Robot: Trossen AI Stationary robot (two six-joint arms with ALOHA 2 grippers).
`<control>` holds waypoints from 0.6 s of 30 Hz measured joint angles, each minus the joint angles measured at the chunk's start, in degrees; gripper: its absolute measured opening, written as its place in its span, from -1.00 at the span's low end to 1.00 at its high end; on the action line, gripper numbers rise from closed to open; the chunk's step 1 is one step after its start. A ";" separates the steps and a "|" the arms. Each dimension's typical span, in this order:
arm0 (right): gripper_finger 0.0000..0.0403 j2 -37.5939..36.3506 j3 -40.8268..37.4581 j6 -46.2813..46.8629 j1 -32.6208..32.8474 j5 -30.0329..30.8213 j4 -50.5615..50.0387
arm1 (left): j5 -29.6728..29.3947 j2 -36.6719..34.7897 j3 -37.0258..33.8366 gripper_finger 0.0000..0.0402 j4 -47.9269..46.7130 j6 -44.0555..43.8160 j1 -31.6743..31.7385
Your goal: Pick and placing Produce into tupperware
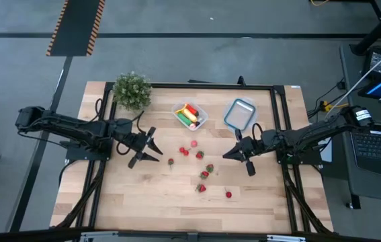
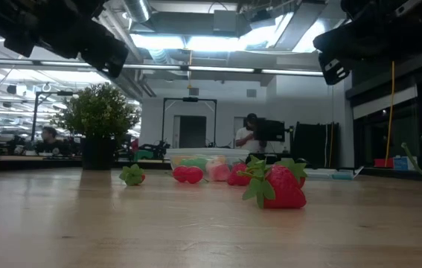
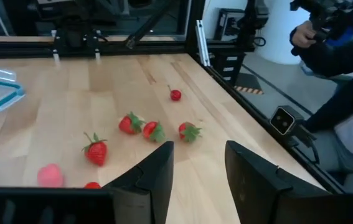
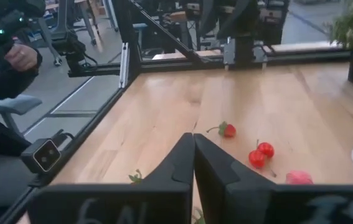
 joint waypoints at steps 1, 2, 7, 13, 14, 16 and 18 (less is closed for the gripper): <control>-0.93 0.00 0.00 0.19 0.00 -0.02 0.00 | -0.02 0.00 0.00 -0.32 0.14 0.16 -0.14; -0.93 0.00 0.00 0.22 0.00 -0.04 0.00 | -0.32 0.00 0.00 -0.31 0.15 0.18 -0.20; -0.93 0.00 0.41 0.18 0.08 -0.11 -1.97 | -3.53 0.00 0.00 -0.29 0.12 -0.09 -0.18; -0.98 0.02 6.84 0.21 2.92 2.18 -15.57 | -9.35 0.00 0.00 -0.36 0.15 -0.93 -2.22; -0.98 0.02 8.08 0.18 3.58 2.47 -17.54 | -10.70 0.00 0.00 -0.38 -0.01 -1.19 -3.08; -0.97 0.02 10.11 1.29 4.72 3.61 -21.71 | -13.03 0.02 0.00 -0.41 -0.60 -1.25 -4.96; -0.95 0.06 11.51 3.94 5.59 5.21 -26.05 | -15.18 0.04 0.00 -0.45 -0.75 -1.26 -7.00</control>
